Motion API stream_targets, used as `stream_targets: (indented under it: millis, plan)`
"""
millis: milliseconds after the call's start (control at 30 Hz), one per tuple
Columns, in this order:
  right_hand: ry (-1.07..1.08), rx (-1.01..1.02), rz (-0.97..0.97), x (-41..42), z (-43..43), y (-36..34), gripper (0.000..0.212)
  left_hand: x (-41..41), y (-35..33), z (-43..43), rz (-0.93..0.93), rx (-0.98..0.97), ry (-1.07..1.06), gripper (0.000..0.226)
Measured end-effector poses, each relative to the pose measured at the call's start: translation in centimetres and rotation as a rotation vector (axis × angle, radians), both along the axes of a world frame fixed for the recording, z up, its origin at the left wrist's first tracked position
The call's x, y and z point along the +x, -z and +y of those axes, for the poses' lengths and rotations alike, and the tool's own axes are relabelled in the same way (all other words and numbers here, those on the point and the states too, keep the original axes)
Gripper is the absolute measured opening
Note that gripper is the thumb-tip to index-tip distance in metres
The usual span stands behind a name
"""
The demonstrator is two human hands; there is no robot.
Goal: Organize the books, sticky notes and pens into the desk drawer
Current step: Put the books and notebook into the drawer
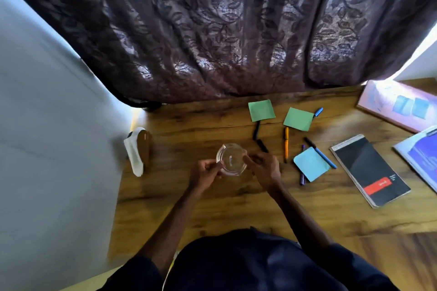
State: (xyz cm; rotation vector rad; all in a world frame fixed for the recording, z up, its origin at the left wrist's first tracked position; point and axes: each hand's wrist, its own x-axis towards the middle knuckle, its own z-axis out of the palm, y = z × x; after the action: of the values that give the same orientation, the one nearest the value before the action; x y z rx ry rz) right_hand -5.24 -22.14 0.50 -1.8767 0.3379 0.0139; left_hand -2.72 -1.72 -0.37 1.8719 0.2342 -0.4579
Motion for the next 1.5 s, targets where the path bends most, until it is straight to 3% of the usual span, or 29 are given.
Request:
stream_targets:
  millis: [133,333,500,667,833,967,1233,1500]
  plan:
    - [-0.131,-0.004,0.046,0.3,4.7,0.4,0.021,-0.6,1.1,5.3,0.001,0.062,-0.103,0.015]
    - [-0.317,-0.154,0.184,-1.2,10.8,4.5,0.041,-1.4,2.8,15.7,-0.053,0.356,-0.001,0.02]
    - [-0.498,-0.232,0.209,0.0,13.9,5.7,0.031,-1.9,3.7,22.1,-0.026,0.467,-0.032,0.026]
    - [-0.635,-0.305,0.237,0.6,18.0,4.3,0.024,-2.6,5.7,26.0,0.068,0.4,-0.231,0.024]
    - [-0.669,-0.35,0.3,1.1,21.2,3.3,0.026,-3.5,4.5,26.6,0.071,0.531,-0.234,0.026]
    - [-0.651,-0.363,0.341,1.3,21.9,3.4,0.025,-2.5,8.0,27.2,0.076,0.569,-0.239,0.035]
    - [-0.634,-0.348,0.345,1.2,21.4,3.6,0.023,-2.8,2.5,24.9,0.087,0.671,-0.29,0.031]
    - [-0.632,-0.3,0.34,1.2,19.7,3.5,0.018,-4.4,-0.8,22.9,0.05,0.962,-0.168,0.044]
